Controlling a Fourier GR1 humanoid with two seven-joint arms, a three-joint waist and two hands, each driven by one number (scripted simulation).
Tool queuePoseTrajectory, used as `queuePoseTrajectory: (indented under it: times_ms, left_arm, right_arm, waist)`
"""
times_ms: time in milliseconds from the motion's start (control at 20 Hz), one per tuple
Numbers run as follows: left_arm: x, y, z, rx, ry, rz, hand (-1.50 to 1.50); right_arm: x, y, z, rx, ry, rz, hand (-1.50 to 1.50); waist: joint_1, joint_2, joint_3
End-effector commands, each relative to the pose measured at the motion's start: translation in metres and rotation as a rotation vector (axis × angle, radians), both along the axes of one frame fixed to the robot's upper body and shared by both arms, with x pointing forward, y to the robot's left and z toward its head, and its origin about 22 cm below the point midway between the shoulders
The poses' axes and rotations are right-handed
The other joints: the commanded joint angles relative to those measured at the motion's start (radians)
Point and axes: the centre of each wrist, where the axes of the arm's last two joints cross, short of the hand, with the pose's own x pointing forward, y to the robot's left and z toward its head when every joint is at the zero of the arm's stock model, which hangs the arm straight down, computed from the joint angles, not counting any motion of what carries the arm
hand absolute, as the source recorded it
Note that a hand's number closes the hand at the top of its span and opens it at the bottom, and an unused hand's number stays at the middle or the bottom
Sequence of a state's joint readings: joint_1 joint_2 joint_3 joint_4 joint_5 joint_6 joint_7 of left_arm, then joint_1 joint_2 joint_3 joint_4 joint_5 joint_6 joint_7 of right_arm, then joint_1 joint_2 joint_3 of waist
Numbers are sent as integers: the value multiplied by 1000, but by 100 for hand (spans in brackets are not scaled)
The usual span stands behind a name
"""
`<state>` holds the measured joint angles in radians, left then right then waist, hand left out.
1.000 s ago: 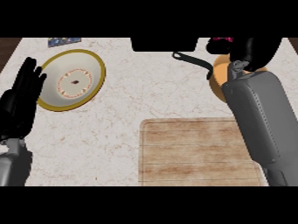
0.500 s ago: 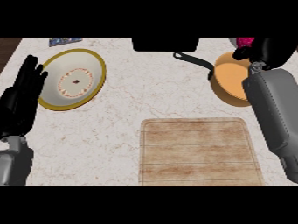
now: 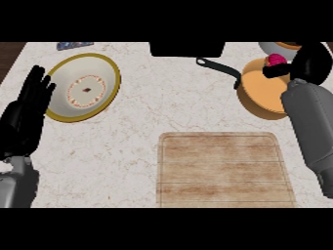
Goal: Pick the cupcake from the cutting board and place it in the pot
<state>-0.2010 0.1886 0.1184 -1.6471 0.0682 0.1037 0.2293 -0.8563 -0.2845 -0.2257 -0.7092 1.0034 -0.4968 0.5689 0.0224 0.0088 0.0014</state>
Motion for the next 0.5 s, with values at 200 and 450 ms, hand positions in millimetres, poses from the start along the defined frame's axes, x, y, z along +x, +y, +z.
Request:
queuePoseTrajectory:
  times_ms: [200,450]
  left_arm:
    - [7,2,16,-2,-17,-5,0]
    - [0,9,-4,-4,20,-1,0]
  right_arm:
    - [3,-5,4,259,-275,121,-150]
    - [-5,-23,-3,354,-447,116,-150]
  waist:
    - [1,2,2]
    - [-6,-2,0]
